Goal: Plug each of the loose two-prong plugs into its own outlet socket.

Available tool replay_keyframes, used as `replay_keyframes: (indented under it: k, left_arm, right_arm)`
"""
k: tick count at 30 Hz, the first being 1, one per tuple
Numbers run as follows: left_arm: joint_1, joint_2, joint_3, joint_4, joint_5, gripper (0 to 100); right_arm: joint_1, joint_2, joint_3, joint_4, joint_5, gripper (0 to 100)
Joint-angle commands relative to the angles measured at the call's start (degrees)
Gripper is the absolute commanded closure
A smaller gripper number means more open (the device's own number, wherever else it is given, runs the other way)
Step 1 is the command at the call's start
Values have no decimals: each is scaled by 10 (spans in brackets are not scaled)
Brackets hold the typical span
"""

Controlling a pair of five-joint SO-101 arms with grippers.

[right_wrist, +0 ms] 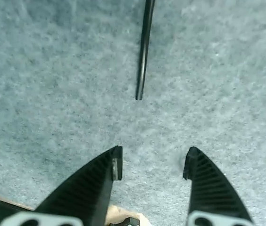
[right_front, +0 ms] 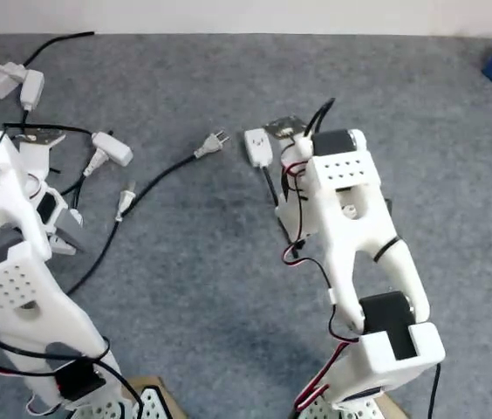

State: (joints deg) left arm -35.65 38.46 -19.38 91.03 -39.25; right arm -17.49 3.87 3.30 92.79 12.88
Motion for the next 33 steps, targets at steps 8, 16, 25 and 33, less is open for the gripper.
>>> replay_keyframes:
  k: [8,16,25,33]
  left_arm:
    - [109,8,-76,91,-14,878]
    - [166,-20,-101,91,-84,901]
    - [333,-210,-165,94,-66,902]
    - [446,-276,-162,95,-58,902]
  right_arm:
    - [87,-7,6,0,-4,783]
    - [189,-7,138,-92,95,783]
    - [269,-7,292,-228,102,785]
    - [341,-7,297,-245,105,785]
